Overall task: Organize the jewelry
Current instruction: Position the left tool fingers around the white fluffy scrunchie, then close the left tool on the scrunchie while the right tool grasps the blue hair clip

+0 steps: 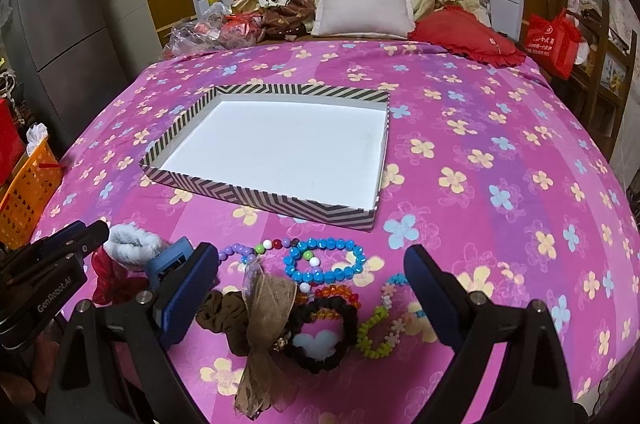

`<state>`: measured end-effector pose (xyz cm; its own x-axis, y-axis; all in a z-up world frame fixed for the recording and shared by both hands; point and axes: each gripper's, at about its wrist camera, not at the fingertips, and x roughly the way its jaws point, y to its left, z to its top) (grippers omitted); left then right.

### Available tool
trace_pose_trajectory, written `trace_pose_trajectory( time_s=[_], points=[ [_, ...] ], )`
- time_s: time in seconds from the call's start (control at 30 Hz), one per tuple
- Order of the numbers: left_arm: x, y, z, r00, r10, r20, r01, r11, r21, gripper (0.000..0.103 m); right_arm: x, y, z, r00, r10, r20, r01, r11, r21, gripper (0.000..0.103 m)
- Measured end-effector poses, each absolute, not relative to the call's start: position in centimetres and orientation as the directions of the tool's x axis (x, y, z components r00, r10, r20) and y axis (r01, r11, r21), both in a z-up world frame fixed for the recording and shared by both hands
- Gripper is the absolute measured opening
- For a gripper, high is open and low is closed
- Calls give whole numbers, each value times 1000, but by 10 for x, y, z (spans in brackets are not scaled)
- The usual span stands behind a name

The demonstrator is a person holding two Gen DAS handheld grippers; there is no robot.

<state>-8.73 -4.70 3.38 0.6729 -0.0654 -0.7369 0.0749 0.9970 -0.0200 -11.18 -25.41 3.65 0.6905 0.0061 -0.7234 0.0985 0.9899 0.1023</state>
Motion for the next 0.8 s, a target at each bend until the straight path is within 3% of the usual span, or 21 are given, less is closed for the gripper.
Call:
trace_pose_trajectory(
  time_s=[0.8],
  points=[
    [-93,-46,28,651,-78,-755,88,996,-27,33,-117,-246,32,669,34,-743,78,990,115,96]
  ],
)
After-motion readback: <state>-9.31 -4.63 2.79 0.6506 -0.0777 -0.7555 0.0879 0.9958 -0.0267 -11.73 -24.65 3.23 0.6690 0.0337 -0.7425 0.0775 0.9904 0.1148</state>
